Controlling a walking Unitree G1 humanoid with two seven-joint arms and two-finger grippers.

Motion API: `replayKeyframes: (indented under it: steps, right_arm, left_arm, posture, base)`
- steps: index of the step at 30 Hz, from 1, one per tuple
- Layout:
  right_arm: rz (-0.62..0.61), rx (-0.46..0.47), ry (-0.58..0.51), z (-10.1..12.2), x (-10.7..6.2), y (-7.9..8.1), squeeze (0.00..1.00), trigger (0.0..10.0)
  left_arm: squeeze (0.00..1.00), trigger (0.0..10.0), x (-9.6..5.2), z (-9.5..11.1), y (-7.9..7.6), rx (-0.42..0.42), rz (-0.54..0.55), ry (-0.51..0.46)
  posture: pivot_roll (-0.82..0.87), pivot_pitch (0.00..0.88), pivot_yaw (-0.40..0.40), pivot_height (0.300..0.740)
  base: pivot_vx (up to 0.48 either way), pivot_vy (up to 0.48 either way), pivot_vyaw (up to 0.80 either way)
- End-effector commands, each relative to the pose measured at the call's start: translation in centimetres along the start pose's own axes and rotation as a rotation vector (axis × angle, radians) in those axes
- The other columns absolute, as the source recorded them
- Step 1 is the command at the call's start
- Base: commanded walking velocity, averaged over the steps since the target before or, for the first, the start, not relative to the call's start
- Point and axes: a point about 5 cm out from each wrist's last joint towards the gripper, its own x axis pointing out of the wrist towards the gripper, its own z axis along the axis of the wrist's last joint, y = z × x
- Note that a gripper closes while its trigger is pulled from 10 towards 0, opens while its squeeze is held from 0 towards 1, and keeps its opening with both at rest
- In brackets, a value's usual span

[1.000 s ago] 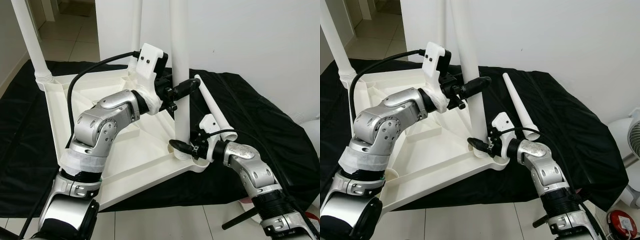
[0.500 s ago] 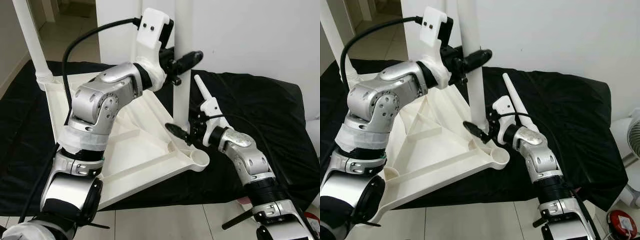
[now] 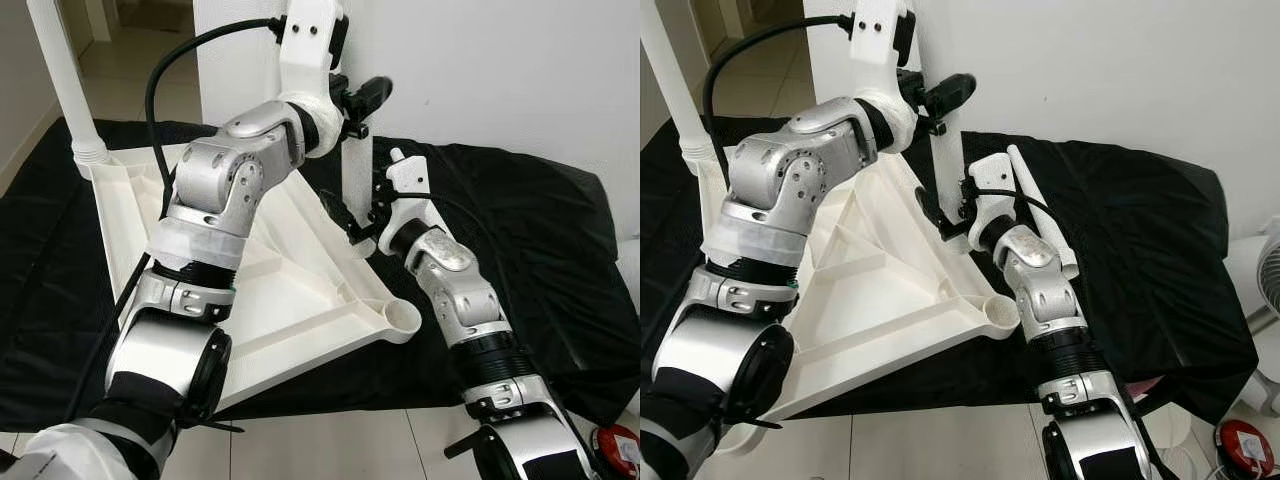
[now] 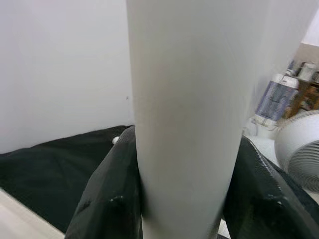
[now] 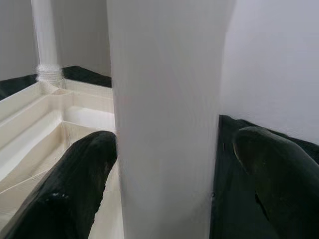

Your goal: Building children table

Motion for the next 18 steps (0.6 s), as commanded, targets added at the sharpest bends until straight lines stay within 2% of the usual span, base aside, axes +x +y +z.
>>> replayKeyframes:
  steps: [1, 5, 6, 7, 8, 10, 13, 14, 16, 18]
  right_arm:
    - [-0.042, -0.032, -0.01, 0.2, 0.4, 0.2, 0.0, 10.0]
    - [-0.104, -0.06, 0.003, 0.0, 0.9, 0.9, 0.0, 10.0]
    - [-0.178, -0.07, 0.032, -0.3, 1.3, 1.0, 0.0, 10.0]
    - [-0.178, -0.07, 0.032, -0.3, 1.3, 1.0, 0.0, 10.0]
    - [-0.235, -0.12, 0.056, -0.7, 1.6, 1.2, 0.0, 10.0]
    - [-0.271, -0.157, 0.07, -0.8, 1.8, 1.4, 0.0, 10.0]
    - [-0.325, -0.161, 0.079, -1.0, 1.9, 1.4, 0.0, 10.0]
    - [-0.38, -0.156, 0.087, -1.2, 1.9, 1.2, 0.0, 10.0]
    - [-0.38, -0.156, 0.087, -1.2, 1.9, 1.2, 0.0, 10.0]
    - [-0.48, -0.151, 0.11, -1.5, 1.9, 0.8, 0.0, 10.0]
  left_arm:
    - [0.0, 10.0, 0.5, 0.9, -0.8, 0.014, 0.019, -0.019]
    - [0.0, 10.0, 0.7, 1.2, -1.1, 0.032, 0.065, -0.023]
    - [0.0, 10.0, 0.9, 1.5, -1.3, 0.043, 0.089, -0.027]
    - [0.0, 10.0, 0.9, 1.5, -1.3, 0.043, 0.089, -0.027]
    - [0.0, 10.0, 1.1, 1.7, -1.6, 0.047, 0.114, -0.033]
    - [0.0, 10.0, 1.2, 1.8, -1.8, 0.048, 0.13, -0.037]
    - [0.0, 10.0, 1.4, 1.8, -2.0, 0.052, 0.138, -0.037]
    - [0.0, 10.0, 1.5, 1.8, -2.2, 0.068, 0.15, -0.038]
    - [0.0, 10.0, 1.5, 1.8, -2.2, 0.068, 0.15, -0.038]
    - [0.0, 10.0, 1.7, 1.8, -2.5, 0.094, 0.17, -0.041]
  posture:
    - [0.0, 0.0, -0.099, 0.74]
    - [0.0, 0.0, -0.102, 0.74]
    - [0.0, 0.0, -0.103, 0.74]
    - [0.0, 0.0, -0.103, 0.74]
    - [0.0, 0.0, -0.105, 0.74]
    - [0.0, 0.0, -0.105, 0.74]
    - [0.0, 0.0, -0.106, 0.74]
    - [0.0, 0.0, -0.106, 0.74]
    - [0.0, 0.0, -0.106, 0.74]
    - [0.0, 0.0, -0.11, 0.74]
  base:
    - [0.0, 0.0, 0.0]
    - [0.0, 0.0, 0.0]
    - [0.0, 0.0, 0.0]
    - [0.0, 0.0, 0.0]
    - [0.0, 0.0, 0.0]
    - [0.0, 0.0, 0.0]
    - [0.0, 0.0, 0.0]
    - [0.0, 0.0, 0.0]
    - [0.0, 0.0, 0.0]
    - [0.0, 0.0, 0.0]
